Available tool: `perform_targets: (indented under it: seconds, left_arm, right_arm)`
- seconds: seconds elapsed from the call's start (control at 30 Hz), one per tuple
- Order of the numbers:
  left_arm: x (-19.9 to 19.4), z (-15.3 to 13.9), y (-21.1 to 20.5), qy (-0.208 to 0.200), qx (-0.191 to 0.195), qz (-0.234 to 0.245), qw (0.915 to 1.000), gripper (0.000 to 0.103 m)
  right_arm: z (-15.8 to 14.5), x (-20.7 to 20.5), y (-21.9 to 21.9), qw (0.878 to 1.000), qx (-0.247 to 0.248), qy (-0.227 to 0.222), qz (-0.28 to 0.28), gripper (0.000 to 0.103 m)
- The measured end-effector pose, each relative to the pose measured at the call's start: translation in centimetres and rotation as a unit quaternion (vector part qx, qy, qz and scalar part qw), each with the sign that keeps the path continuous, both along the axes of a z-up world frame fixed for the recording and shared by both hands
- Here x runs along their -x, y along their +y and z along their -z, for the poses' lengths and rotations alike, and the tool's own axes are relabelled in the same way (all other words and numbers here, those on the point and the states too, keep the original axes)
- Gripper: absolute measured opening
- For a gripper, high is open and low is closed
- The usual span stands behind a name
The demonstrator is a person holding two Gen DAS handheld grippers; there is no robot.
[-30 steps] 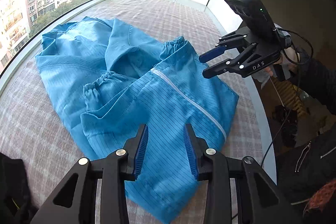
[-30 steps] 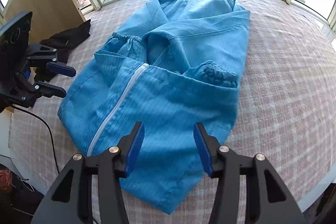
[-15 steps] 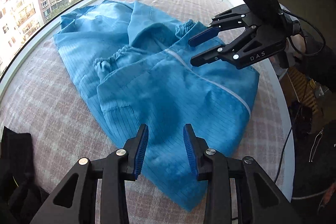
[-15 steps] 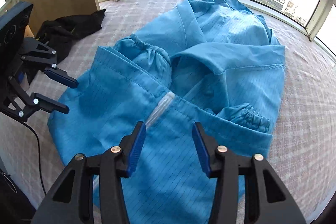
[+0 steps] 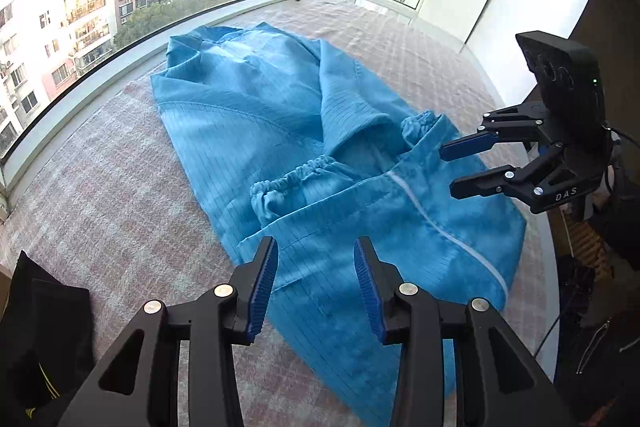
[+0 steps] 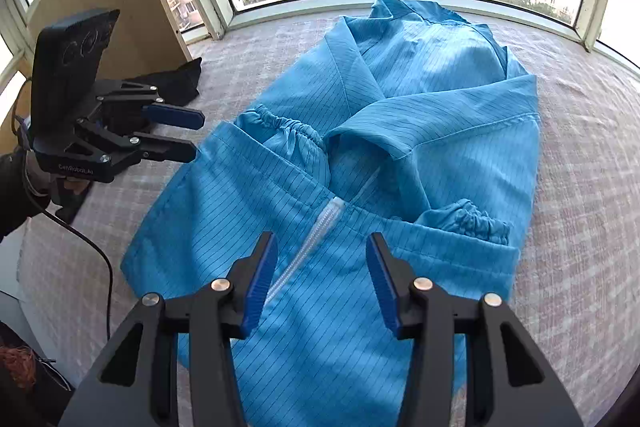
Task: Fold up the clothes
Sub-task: 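Press the folded coat flat with both open grippers, then grasp opposite ends of the folded coat with both grippers and lift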
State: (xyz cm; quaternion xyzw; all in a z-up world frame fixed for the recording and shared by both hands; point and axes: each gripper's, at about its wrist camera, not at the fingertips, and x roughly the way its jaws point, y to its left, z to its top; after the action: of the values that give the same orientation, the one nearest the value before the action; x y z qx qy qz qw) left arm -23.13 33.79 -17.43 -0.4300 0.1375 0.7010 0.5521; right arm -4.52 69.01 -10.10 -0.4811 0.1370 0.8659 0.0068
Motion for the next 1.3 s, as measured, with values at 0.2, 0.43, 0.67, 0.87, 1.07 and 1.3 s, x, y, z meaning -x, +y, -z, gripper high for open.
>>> perform_targets:
  seconds: [0.2,0.43,0.67,0.87,1.07,1.3]
  left_arm:
    - [0.0,4.8,3.2,-0.013,0.066,0.019,0.9976,0.045]
    - [-6.4,-0.5,-1.1,0.110,0.061,0.059,0.9903,0.045]
    - [-17.4,-0.8,-2.7,0.235,0.099,0.207,0.9445,0.052]
    - [-19.2,3.1,-1.2,0.265,0.171,0.217,0.9237,0.053]
    - [-18.1,4.7,-0.1,0.247,0.214,0.186,0.9267,0.052]
    - [-17.7,5.2,0.3,0.239,0.221,0.198,0.9245,0.050]
  right_arm:
    - [4.6,0.5,1.7,0.997,0.049,-0.053,0.016,0.046]
    - [-2.1,-5.7,2.1,1.000,0.000,0.003,0.014,0.045]
    - [-1.2,-11.7,-4.1,0.977,-0.126,-0.062,-0.161,0.045]
    - [2.6,-13.2,-6.4,0.936,-0.211,-0.070,-0.272,0.046]
    - [4.4,-14.0,-4.1,0.929,-0.202,-0.050,-0.307,0.046]
    - [5.1,-14.2,-3.7,0.920,-0.217,-0.051,-0.322,0.046]
